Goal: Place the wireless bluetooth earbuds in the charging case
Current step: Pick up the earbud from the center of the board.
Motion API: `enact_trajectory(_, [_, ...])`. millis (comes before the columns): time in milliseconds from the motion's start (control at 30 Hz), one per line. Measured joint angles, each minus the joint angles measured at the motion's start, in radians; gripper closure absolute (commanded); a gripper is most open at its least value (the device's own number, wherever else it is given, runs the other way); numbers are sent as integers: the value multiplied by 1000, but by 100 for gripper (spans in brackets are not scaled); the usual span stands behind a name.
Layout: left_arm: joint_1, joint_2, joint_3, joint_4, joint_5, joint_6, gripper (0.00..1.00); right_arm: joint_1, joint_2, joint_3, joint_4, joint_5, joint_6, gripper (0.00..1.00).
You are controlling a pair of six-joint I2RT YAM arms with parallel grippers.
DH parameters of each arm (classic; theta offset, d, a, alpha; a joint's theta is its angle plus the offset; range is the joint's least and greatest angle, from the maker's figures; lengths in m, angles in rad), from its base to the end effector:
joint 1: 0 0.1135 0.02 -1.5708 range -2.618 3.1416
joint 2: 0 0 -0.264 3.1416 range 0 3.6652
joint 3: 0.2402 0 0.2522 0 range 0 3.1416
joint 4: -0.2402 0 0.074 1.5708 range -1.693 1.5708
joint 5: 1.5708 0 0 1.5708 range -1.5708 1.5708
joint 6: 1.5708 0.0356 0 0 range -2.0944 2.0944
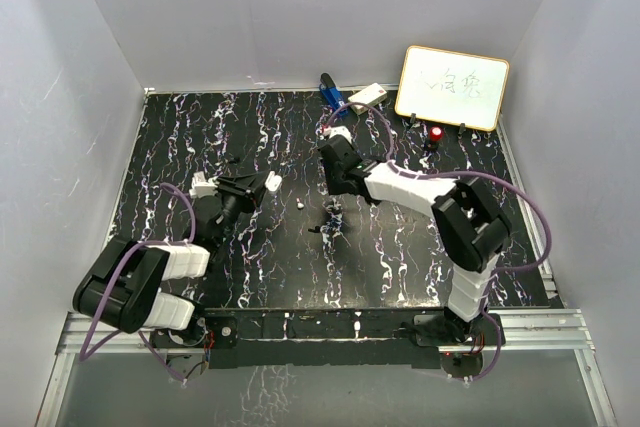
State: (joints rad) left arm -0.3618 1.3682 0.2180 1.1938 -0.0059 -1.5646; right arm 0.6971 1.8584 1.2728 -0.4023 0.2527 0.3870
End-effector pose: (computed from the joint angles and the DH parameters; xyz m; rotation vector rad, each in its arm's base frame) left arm 0.2163 -0.0816 0.1778 -0.9878 1.4301 -1.4877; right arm 0.3062 0.2448 0.1907 -0.2936 2.4988 0.1155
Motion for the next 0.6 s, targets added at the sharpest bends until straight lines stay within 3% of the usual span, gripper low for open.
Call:
enact_trajectory(333, [0, 27, 43, -18, 40, -3, 100, -26, -156, -111, 316, -96, -122, 100])
enact_trajectory(600, [0, 28, 58, -40, 56, -7, 100, -58, -185, -191, 452, -206, -169, 100])
